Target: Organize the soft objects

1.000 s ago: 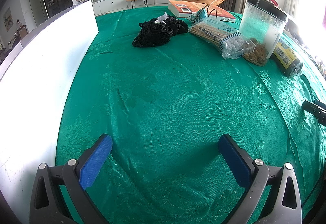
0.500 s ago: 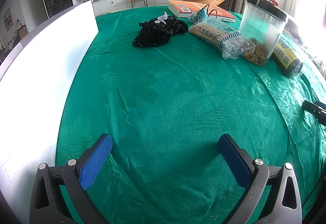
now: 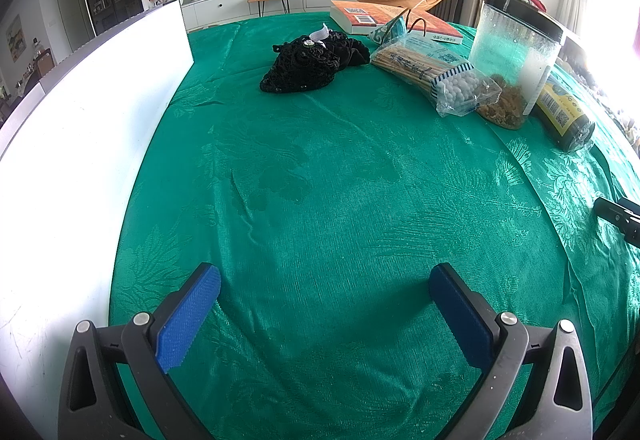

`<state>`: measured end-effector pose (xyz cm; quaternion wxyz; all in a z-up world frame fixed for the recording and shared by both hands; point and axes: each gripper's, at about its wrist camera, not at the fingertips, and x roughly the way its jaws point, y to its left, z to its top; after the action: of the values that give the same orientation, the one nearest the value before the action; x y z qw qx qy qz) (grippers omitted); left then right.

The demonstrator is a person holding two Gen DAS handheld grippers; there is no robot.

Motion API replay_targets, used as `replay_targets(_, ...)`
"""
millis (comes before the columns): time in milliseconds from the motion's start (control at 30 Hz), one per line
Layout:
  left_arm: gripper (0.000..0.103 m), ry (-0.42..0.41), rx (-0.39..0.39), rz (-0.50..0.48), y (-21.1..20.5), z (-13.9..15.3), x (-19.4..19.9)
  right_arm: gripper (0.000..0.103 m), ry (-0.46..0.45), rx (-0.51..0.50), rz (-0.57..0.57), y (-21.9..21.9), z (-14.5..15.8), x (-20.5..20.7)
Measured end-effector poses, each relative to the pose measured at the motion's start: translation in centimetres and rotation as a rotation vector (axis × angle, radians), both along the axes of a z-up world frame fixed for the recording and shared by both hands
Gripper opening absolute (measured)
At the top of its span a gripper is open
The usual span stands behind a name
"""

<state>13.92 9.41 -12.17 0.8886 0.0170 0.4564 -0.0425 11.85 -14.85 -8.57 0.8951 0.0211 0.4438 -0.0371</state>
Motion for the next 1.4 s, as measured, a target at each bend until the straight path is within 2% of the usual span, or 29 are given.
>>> replay_targets(133, 0.103, 0.006, -0.005, 0.012, -0.1, 0.0, 0.0, 0.092, 0.0, 0.0, 0.0, 0.0, 0.0, 0.0)
replay_targets(200, 0.103, 0.076, -0.022, 0.024, 0.1, 0.4, 1.5, 0.092, 0.0, 0.0, 0.0, 0.0, 0.0, 0.0)
replay_targets(233, 0.103, 0.112, -0.079, 0.006, 0.3, 0.9, 2.3, 0.092, 0.0, 0.0, 0.0, 0.0, 0.0, 0.0)
replay_targets(333, 0.103, 0.174, -0.399, -0.036, -0.4, 2.7, 4.9, 0.092, 0.0, 0.0, 0.001, 0.0, 0.0, 0.0)
replay_targets(367, 0.103, 0.185, -0.466, -0.034, -0.7, 3.4, 6.2, 0.092, 0.0, 0.0, 0.001, 0.0, 0.0, 0.0)
replay_targets(433, 0.103, 0.181, -0.557, -0.001, -0.7, 4.6, 9.0, 0.092, 0.0, 0.001, 0.001, 0.0, 0.0, 0.0)
replay_targets(533, 0.103, 0.177, -0.71, 0.124, 0.4, 5.2, 13.5, 0.092, 0.0, 0.001, 0.001, 0.0, 0.0, 0.0)
replay_targets(633, 0.103, 0.25, -0.785, 0.176, 0.4, 4.0, 17.2, 0.092, 0.0, 0.001, 0.001, 0.0, 0.0, 0.0)
replay_targets(733, 0.102, 0.306, -0.782, 0.175, -0.1, 2.9, 19.5, 0.092, 0.0, 0.001, 0.001, 0.0, 0.0, 0.0)
replay_targets(800, 0.102, 0.318, -0.757, 0.207, -0.4, 2.4, 20.4, 0.092, 0.0, 0.001, 0.001, 0.0, 0.0, 0.0)
replay_targets(1000, 0.102, 0.306, -0.594, 0.251, 0.2, 1.5, 20.8, 0.092, 0.0, 0.001, 0.002, 0.0, 0.0, 0.0)
replay_targets(1133, 0.102, 0.292, -0.552, 0.228, -0.3, 1.4, 21.0, 0.093, 0.002, 0.001, 0.004, 0.1, 0.0, -0.1)
replay_targets(1233, 0.103, 0.274, -0.548, 0.192, -1.0, 1.2, 20.7, 0.093, 0.002, 0.001, 0.004, 0.1, 0.0, -0.1)
replay_targets(1300, 0.103, 0.239, -0.497, 0.159, -1.5, 1.3, 20.1, 0.093, 0.002, 0.001, 0.004, 0.1, 0.0, -0.1)
replay_targets(1400, 0.103, 0.193, -0.366, 0.094, -2.7, 1.3, 18.9, 0.093, 0.002, 0.001, 0.004, 0.1, 0.0, -0.1)
